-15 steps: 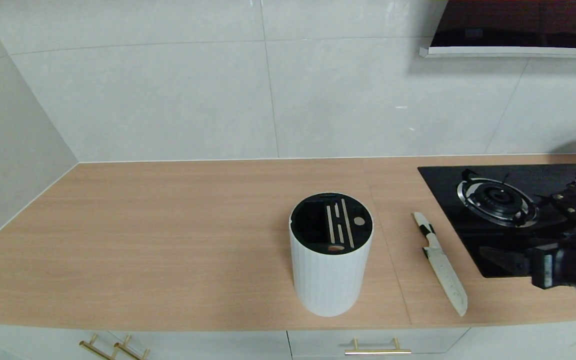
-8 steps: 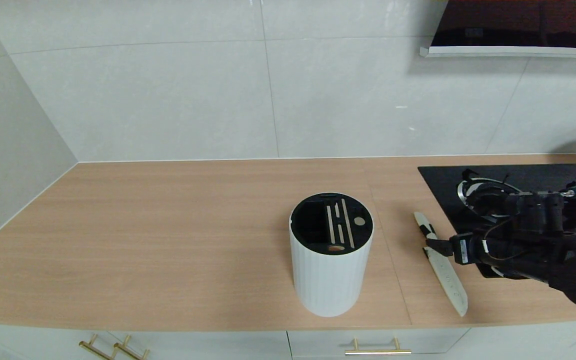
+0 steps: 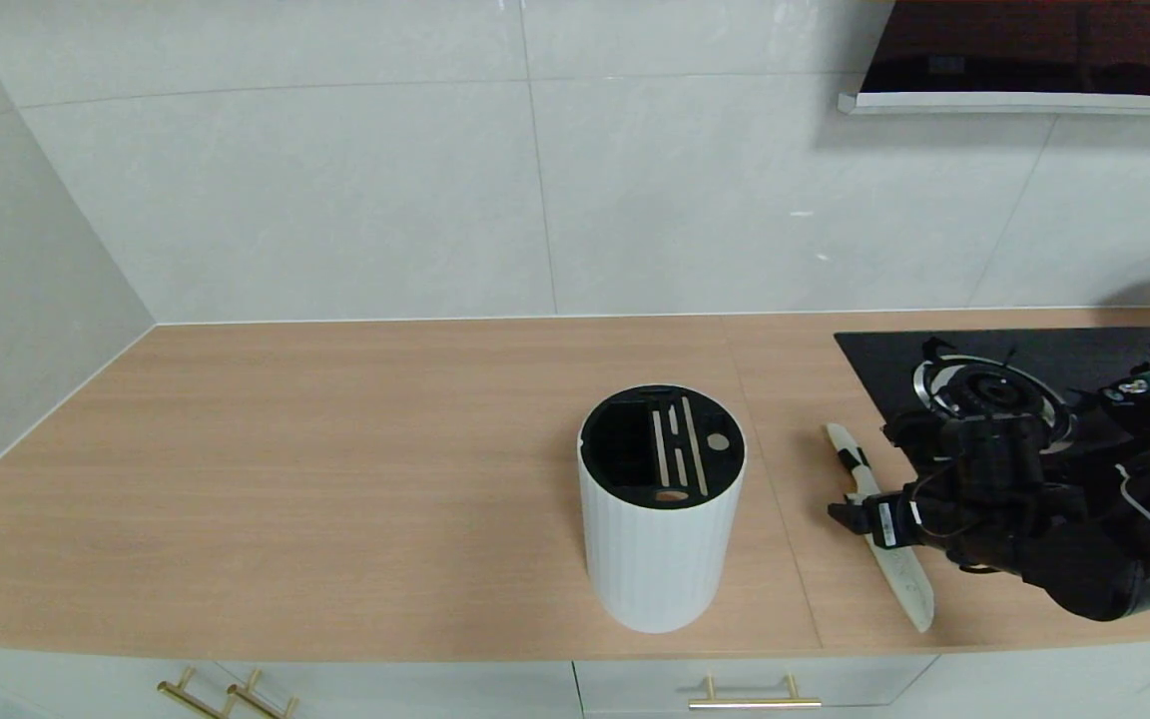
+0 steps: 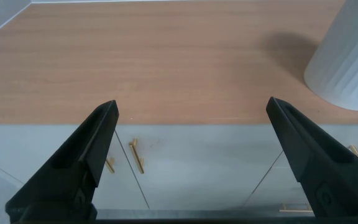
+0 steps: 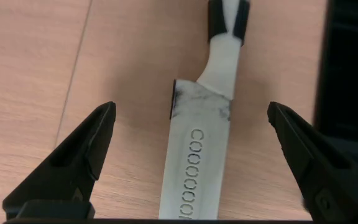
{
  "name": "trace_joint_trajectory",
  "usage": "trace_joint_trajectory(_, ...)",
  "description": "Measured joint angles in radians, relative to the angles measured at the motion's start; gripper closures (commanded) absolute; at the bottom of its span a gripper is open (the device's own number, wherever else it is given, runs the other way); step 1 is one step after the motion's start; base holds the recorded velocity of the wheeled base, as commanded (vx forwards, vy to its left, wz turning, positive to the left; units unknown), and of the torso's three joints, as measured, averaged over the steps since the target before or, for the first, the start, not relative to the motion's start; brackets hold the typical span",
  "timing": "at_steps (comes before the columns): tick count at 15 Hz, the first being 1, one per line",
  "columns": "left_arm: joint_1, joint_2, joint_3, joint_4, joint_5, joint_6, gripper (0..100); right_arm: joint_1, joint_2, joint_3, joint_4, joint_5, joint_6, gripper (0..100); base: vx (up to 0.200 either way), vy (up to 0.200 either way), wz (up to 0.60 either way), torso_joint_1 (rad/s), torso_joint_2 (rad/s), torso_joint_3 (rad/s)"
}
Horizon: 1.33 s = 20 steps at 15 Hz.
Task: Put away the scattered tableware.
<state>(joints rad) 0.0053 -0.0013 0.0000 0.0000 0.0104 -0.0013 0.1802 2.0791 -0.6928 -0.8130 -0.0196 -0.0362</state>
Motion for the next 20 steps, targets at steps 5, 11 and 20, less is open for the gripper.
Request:
trace_joint_trajectory(5, 0.0, 0.0, 0.0, 0.0, 0.0, 0.0, 0, -0.002, 0.036, -0.019, -0.01, 0.0, 0.002, 0, 0.0, 0.0, 0.0, 0.0, 0.0, 0.0)
trace_joint_trajectory(11, 0.0, 0.0, 0.0, 0.0, 0.0, 0.0, 0, -0.003, 0.063, -0.027, -0.023, 0.0, 0.004, 0, 0.0, 0.0, 0.0, 0.0, 0.0, 0.0)
trace_joint_trajectory(20, 0.0, 0.0, 0.0, 0.0, 0.0, 0.0, 0, -0.02, 0.097, -0.041, -0.041, -0.003, 0.003, 100, 0.0, 0.0, 0.0, 0.0, 0.0, 0.0)
